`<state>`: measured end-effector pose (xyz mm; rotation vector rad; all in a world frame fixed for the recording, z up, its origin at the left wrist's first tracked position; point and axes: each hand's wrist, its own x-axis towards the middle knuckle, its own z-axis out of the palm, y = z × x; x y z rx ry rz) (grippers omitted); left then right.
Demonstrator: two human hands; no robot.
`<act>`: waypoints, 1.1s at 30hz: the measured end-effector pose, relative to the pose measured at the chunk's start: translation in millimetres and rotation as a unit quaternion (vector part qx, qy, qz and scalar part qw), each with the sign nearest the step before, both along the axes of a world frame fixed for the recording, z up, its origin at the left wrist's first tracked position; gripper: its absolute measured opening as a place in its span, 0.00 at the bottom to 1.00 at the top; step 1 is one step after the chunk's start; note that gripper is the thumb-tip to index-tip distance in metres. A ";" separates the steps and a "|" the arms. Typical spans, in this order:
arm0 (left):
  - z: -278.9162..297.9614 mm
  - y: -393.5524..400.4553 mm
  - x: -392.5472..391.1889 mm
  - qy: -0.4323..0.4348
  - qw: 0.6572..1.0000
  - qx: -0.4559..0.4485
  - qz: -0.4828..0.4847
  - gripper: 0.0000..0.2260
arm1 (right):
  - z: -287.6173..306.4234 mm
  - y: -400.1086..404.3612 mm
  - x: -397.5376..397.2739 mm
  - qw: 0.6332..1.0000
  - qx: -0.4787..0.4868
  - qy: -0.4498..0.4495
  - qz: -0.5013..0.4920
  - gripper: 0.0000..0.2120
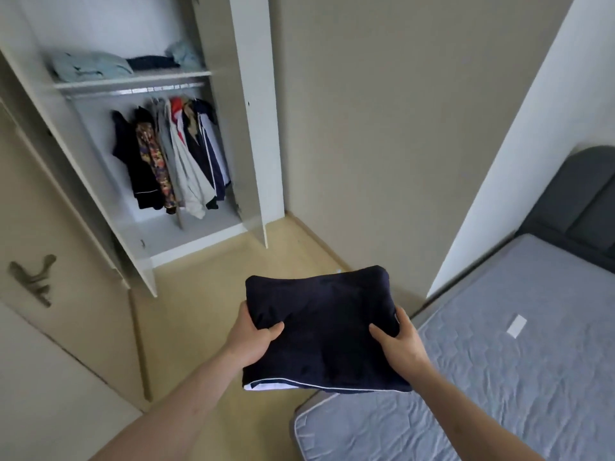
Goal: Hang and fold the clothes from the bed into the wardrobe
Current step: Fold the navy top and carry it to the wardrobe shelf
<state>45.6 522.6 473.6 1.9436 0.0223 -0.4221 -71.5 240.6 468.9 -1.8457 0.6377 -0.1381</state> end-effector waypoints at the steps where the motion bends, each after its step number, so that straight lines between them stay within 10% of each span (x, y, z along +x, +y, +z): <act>1: 6.1 6.9 17.2 -0.001 1.000 -0.002 0.006 0.27 | 6.5 4.3 21.7 1.000 0.001 -0.008 0.008 0.21; 33: 202.9 244.4 586.4 -0.140 0.979 -0.053 0.141 0.40 | 192.8 212.7 692.8 0.969 0.008 -0.152 0.196 0.21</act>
